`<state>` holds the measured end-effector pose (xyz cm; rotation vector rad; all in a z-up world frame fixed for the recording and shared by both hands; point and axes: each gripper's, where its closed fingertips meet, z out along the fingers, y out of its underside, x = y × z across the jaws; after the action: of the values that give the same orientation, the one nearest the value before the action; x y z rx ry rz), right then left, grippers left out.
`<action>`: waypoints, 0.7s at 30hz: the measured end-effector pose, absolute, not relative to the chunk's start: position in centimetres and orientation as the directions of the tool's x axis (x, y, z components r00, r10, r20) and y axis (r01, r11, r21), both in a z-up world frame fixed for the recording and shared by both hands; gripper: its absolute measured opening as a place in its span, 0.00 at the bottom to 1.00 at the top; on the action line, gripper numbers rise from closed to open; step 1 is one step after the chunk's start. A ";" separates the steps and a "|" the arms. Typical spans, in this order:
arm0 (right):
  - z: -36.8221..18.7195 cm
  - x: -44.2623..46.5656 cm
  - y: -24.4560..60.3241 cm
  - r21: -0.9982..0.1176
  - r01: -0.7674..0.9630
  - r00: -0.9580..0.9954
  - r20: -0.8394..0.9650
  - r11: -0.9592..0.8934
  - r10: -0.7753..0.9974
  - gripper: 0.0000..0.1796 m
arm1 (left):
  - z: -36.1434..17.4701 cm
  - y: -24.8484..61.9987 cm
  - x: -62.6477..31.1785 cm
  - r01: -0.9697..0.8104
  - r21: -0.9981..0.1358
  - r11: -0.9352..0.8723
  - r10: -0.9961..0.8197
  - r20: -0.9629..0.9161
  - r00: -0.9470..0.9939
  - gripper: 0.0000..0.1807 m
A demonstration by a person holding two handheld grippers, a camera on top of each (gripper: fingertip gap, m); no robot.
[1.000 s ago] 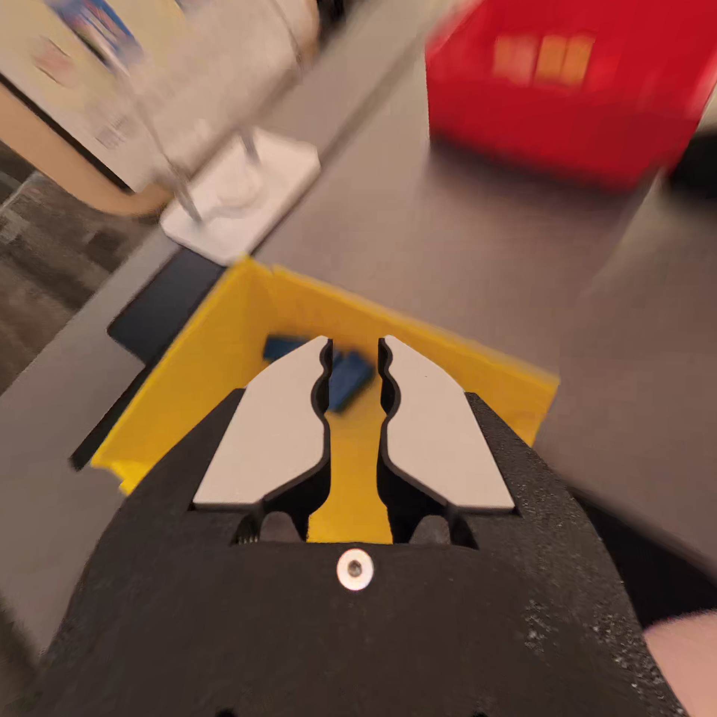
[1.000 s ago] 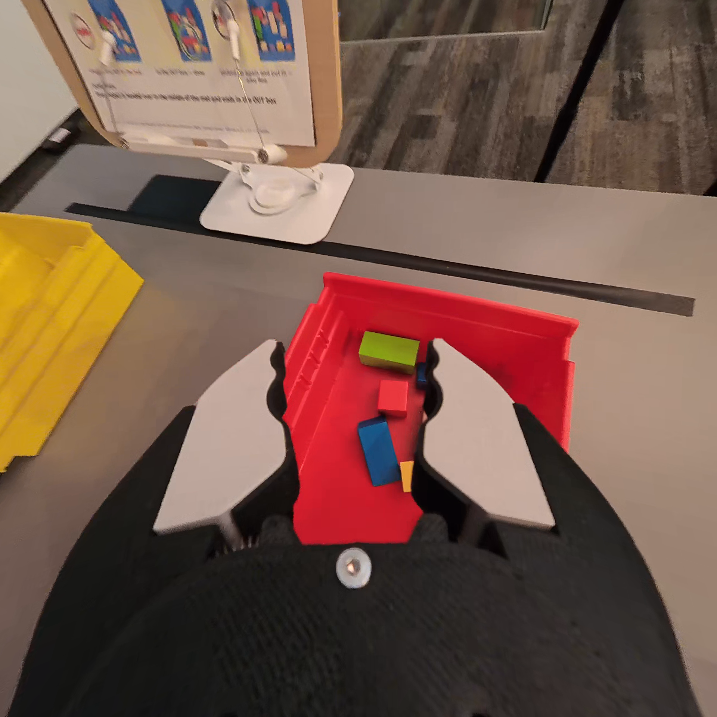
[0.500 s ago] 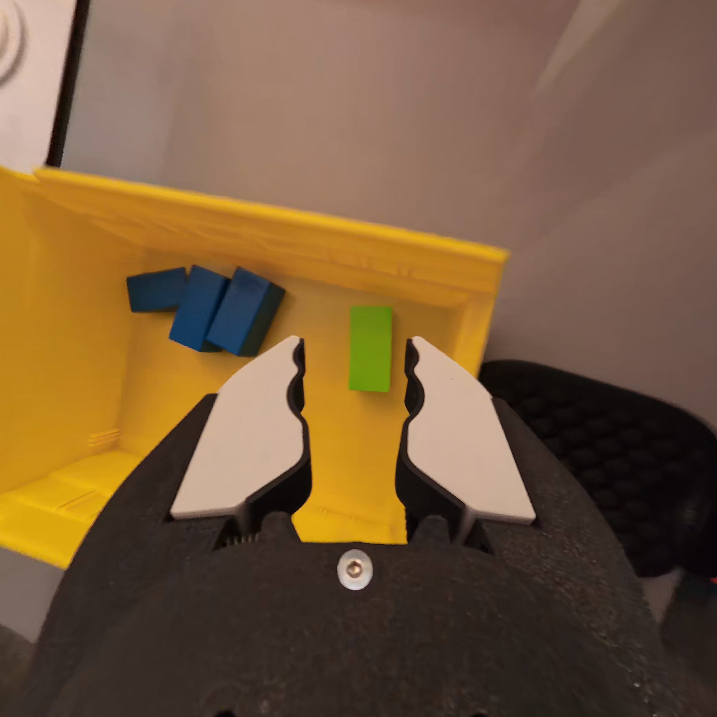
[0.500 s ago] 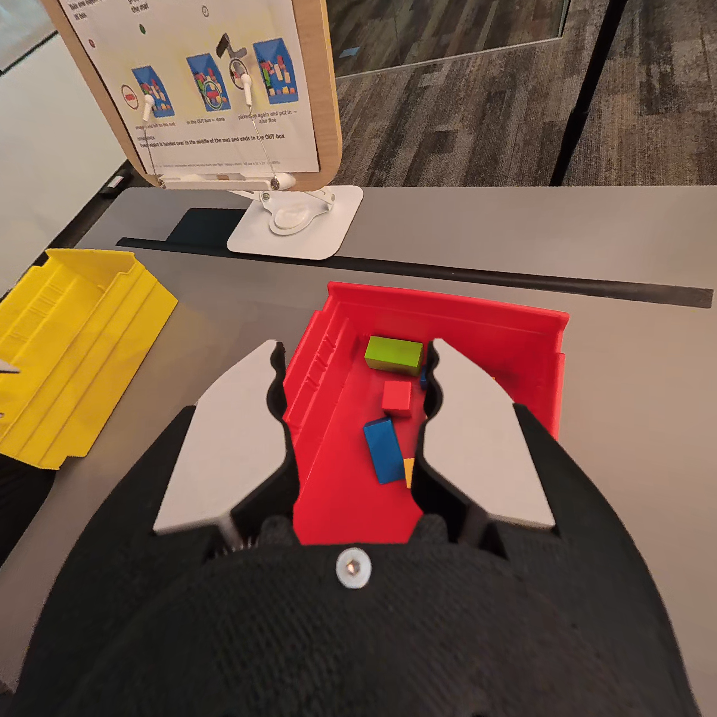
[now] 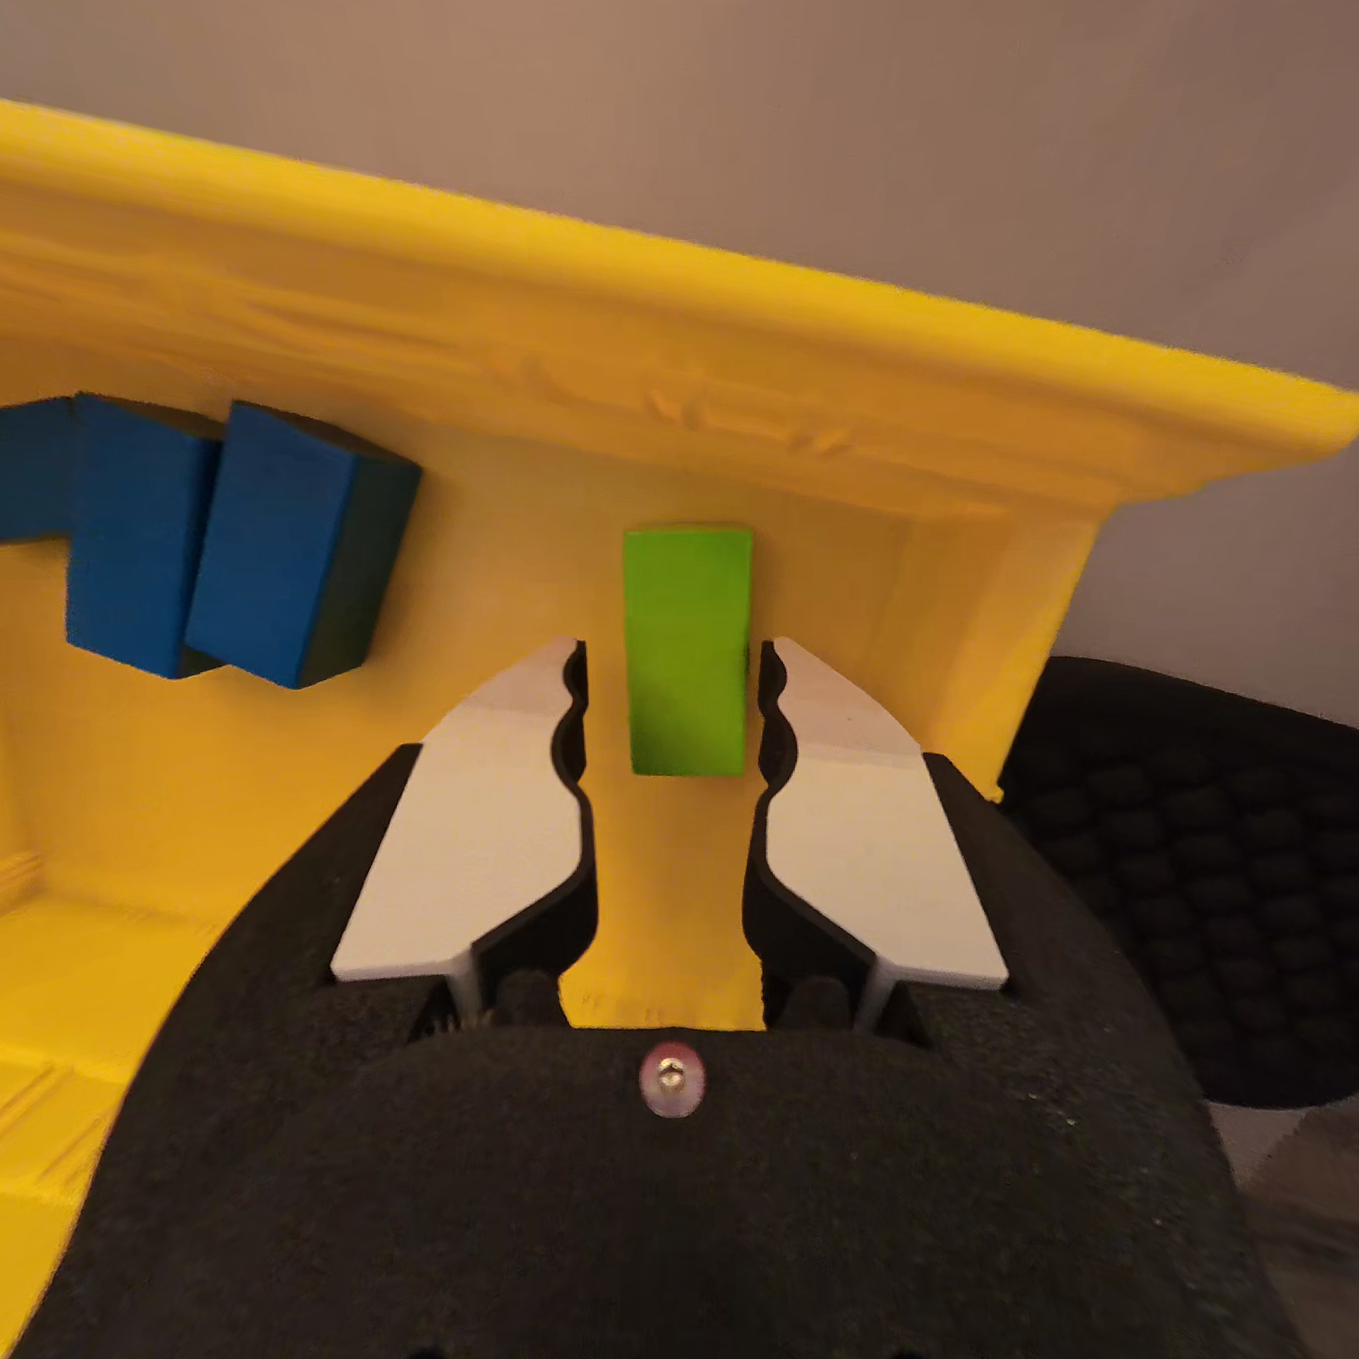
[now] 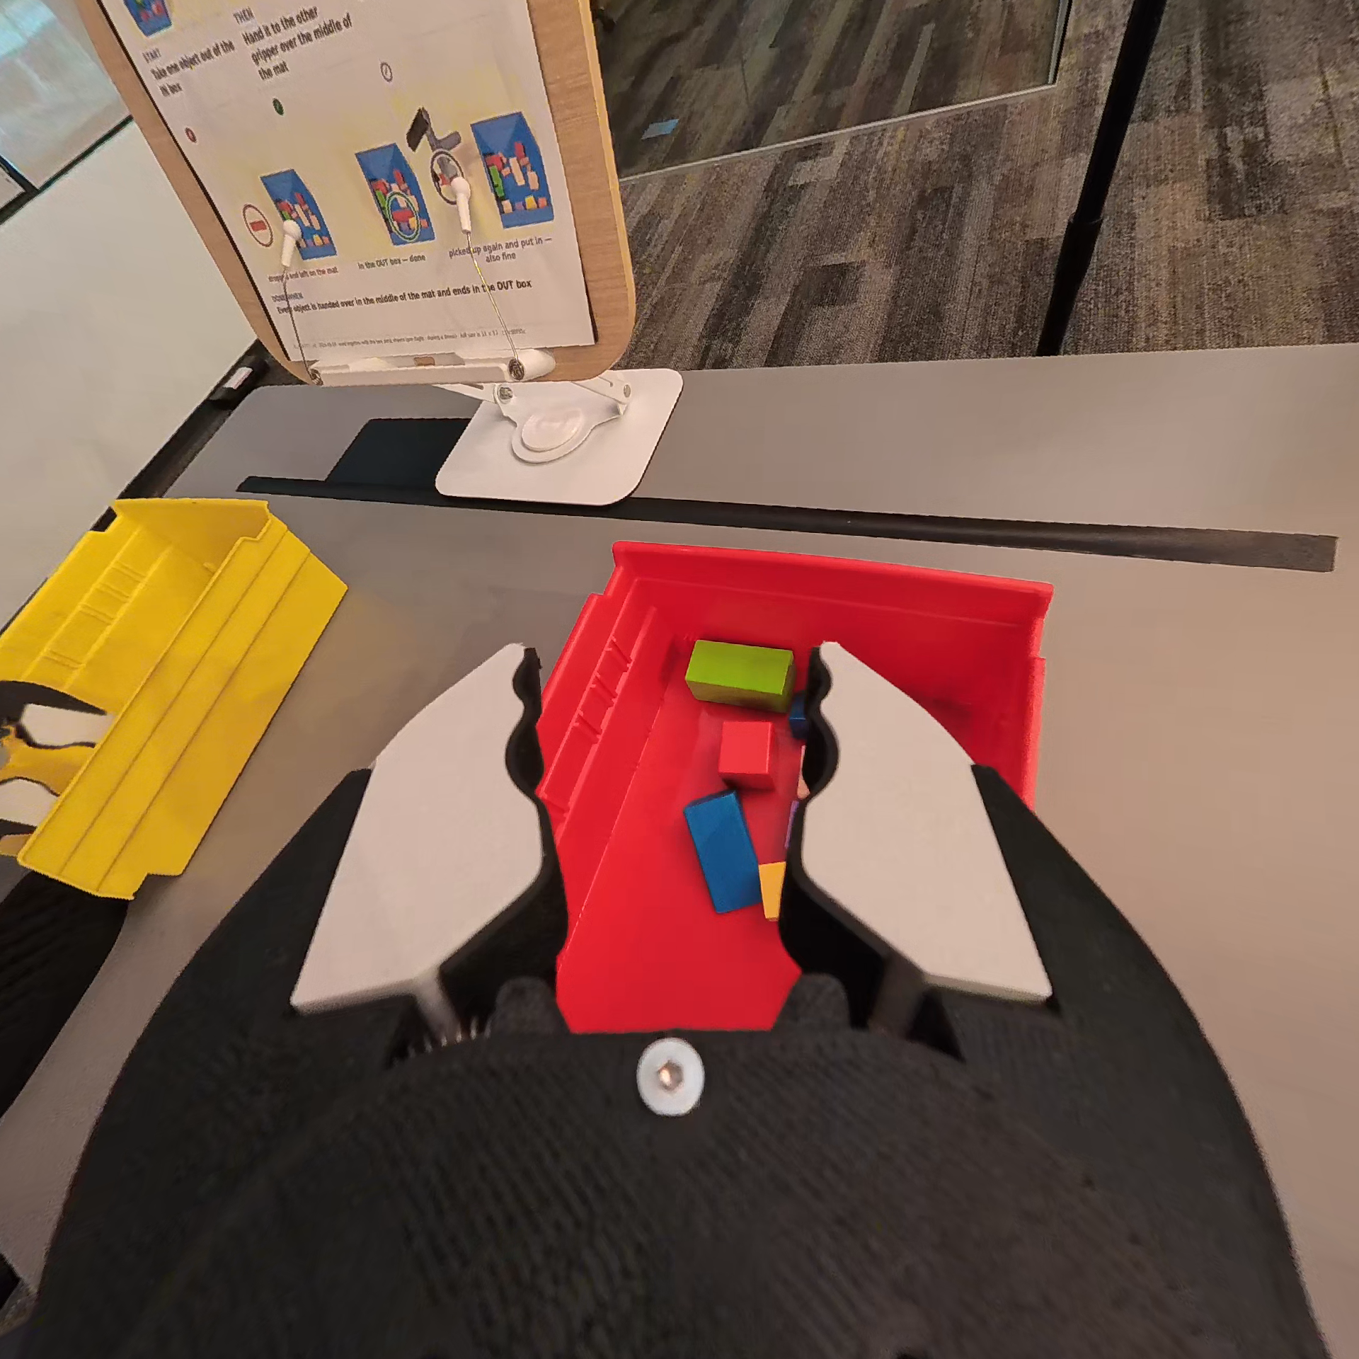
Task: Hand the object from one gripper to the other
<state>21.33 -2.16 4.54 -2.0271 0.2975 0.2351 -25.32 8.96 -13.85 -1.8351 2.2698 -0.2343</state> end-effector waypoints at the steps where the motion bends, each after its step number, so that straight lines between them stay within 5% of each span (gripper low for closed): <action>1: 4.6 21.4 -2.2 -0.843 -0.311 0.950 -0.293 -0.440 -0.109 0.39 | -14.1 9.0 -25.4 -0.945 -0.251 0.210 -0.978 -0.062 -0.201 0.24; 21: 3.8 21.5 -1.7 -0.829 -0.320 0.946 -0.305 -0.459 -0.108 0.39 | -14.6 9.1 -27.2 -0.949 -0.176 0.262 -0.965 -0.049 -0.257 0.18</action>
<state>21.50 -1.75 3.80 -2.0460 0.3040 0.2537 -27.19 9.08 -14.58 -1.8166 2.3755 -0.1662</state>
